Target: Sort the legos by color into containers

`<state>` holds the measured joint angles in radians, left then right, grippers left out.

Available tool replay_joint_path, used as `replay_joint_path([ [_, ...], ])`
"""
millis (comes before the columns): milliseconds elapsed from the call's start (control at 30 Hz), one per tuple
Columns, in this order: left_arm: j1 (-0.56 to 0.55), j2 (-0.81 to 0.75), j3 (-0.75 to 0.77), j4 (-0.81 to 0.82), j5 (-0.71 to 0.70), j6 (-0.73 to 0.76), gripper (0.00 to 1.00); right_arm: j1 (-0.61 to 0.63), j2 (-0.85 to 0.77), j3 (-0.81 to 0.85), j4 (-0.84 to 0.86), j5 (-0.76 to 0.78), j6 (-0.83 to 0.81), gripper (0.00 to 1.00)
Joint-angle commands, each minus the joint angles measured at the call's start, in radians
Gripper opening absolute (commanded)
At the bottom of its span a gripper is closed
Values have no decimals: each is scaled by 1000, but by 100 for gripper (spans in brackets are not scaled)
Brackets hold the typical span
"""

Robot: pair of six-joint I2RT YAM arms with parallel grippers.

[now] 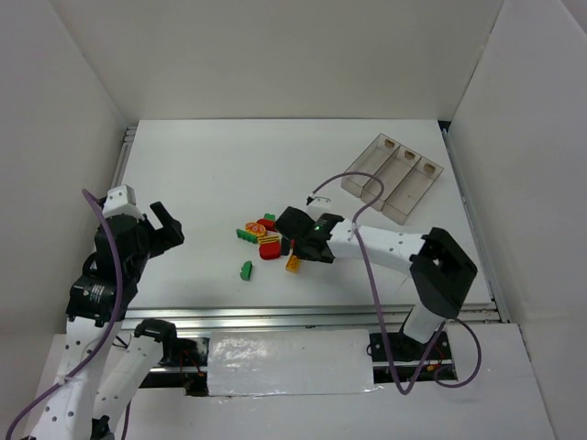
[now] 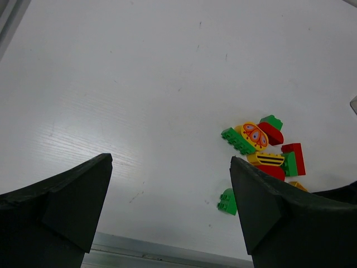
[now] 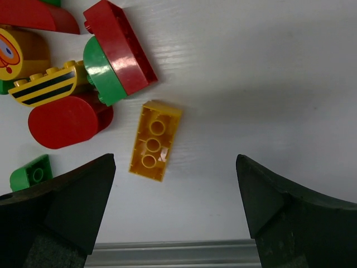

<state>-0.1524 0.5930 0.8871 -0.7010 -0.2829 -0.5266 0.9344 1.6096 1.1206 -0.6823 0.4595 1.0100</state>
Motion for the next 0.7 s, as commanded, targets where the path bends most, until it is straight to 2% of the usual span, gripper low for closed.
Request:
replay_joint_path([
  [0,-3,-5,-4,46,14,13,100,18,68,70,72,16,36,95],
  [200,-4,-16,-8,51,25,17,100,21,148,65,128,-33,35,89],
  [300,-4,-16,-5,47,22,17,100,21,179,61,124,-32,48,83],
  [667,-4,-30,-8,46,19,17,99,21,204,13,155,-32,65,68],
])
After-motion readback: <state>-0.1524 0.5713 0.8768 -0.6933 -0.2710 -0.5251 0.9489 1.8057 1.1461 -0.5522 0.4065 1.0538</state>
